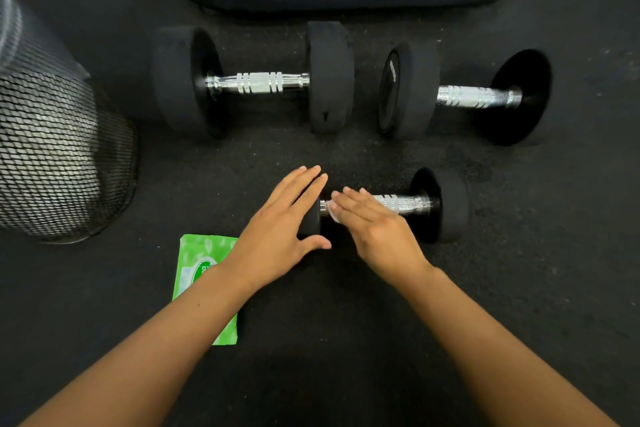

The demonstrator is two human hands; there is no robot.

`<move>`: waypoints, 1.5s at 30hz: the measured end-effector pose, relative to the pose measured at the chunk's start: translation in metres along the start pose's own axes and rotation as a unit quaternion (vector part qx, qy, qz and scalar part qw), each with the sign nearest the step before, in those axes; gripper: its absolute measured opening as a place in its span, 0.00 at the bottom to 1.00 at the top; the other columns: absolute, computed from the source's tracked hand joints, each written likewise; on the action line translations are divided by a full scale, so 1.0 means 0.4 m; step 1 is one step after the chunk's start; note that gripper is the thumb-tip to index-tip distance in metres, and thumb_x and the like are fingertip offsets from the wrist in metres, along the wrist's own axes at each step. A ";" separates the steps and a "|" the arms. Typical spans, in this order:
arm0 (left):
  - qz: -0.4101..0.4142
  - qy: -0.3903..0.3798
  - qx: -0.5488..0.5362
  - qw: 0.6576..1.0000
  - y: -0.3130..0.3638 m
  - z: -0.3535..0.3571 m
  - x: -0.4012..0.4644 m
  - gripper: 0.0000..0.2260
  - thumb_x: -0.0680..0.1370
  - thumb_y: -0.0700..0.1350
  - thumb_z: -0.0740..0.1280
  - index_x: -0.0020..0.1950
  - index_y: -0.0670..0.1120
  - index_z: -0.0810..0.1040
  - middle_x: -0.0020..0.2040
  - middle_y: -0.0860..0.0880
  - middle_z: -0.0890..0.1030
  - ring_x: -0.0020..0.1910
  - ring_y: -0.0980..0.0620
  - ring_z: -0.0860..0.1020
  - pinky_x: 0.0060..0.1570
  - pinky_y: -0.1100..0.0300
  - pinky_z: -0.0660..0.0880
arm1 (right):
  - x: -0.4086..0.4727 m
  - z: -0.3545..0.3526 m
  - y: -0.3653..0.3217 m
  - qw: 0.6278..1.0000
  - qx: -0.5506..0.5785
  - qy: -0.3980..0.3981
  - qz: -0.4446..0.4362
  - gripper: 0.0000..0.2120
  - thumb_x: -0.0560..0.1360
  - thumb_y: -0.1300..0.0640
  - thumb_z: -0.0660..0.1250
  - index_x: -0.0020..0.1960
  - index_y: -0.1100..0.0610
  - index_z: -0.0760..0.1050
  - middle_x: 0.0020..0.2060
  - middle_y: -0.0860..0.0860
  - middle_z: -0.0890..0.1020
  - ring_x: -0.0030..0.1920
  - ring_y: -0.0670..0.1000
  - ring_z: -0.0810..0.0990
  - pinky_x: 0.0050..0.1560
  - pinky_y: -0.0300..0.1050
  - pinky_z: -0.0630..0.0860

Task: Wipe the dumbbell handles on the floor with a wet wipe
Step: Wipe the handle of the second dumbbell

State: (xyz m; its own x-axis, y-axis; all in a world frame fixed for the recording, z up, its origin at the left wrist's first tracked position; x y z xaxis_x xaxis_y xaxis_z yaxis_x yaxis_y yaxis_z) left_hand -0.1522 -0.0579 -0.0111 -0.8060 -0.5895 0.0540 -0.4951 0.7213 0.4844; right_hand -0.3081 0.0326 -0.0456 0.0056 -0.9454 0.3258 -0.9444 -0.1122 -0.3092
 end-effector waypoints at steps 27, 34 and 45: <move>-0.006 -0.017 0.003 1.000 0.004 -0.013 0.005 0.41 0.69 0.55 0.72 0.75 0.49 0.54 0.75 0.56 0.53 0.74 0.59 0.47 0.70 0.60 0.52 | 0.037 -0.079 0.033 0.985 0.100 -0.120 0.071 0.15 0.73 0.70 0.64 0.58 0.61 0.78 0.54 0.56 0.81 0.56 0.54 0.79 0.60 0.51 0.74; -0.012 -0.006 0.011 1.000 0.009 -0.013 0.004 0.41 0.69 0.54 0.73 0.75 0.48 0.56 0.75 0.57 0.53 0.73 0.60 0.47 0.69 0.62 0.51 | 0.078 -0.045 0.019 0.984 0.081 -0.100 0.123 0.14 0.71 0.69 0.63 0.54 0.60 0.79 0.49 0.57 0.81 0.51 0.57 0.80 0.55 0.51 0.75; -0.011 0.041 -0.068 0.997 0.073 -0.040 0.027 0.38 0.68 0.66 0.64 0.73 0.51 0.62 0.72 0.59 0.59 0.72 0.65 0.51 0.71 0.68 0.45 | -0.037 -0.122 0.002 0.981 0.153 0.070 0.099 0.12 0.75 0.60 0.62 0.56 0.52 0.79 0.51 0.47 0.69 0.50 0.47 0.69 0.48 0.37 0.70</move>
State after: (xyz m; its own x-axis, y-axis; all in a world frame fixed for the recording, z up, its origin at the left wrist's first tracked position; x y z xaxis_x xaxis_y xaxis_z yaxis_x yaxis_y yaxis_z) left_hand -0.1701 -0.0491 0.0177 -0.7634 -0.6366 0.1094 -0.4597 0.6544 0.6004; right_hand -0.3250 0.0615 -0.0072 -0.2335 -0.9093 0.3444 -0.7792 -0.0369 -0.6257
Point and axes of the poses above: each hand's wrist, its own x-axis towards the middle knuckle, its own z-axis out of the palm, y = z × x, the point moved 1 cm from there along x, towards the middle knuckle
